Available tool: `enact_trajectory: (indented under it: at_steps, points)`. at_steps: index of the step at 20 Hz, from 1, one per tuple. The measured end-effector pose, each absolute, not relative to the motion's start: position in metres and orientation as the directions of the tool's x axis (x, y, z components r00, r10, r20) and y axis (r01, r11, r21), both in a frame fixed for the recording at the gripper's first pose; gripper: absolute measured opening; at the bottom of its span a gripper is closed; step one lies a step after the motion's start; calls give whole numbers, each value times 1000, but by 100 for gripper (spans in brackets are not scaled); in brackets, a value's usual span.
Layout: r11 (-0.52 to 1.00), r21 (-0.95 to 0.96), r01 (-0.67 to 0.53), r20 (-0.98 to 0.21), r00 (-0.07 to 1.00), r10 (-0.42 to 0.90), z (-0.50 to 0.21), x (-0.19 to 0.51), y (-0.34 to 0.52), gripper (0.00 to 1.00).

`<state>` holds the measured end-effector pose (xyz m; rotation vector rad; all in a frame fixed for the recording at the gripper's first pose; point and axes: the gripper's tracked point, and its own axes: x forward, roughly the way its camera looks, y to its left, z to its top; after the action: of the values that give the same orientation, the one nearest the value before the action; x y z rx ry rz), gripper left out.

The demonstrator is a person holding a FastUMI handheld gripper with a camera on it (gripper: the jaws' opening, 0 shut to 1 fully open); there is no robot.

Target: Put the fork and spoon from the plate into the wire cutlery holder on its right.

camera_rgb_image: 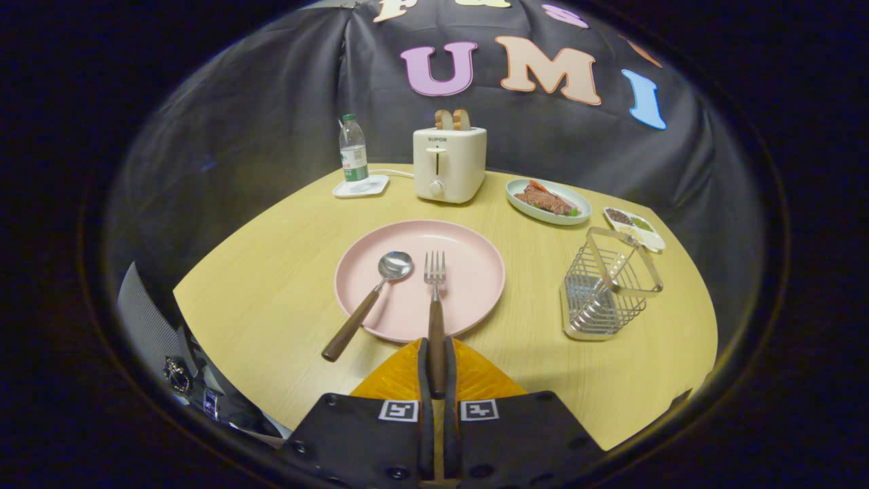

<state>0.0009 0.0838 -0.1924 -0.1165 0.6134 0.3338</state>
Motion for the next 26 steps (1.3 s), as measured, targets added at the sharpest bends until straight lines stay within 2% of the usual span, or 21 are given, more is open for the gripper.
enact_trajectory:
  at_steps: [6, 16, 23, 26]
  points:
    - [945, 42, -325, -594, 752, 285, -152, -7, 45, 8]
    - [974, 6, -225, -601, 778, 183, -87, 7, -43, 8]
    - [990, -2, -143, -735, 671, 95, -103, 16, -102, 8]
    - [987, -7, -158, -776, 623, 94, -111, 23, -109, 8]
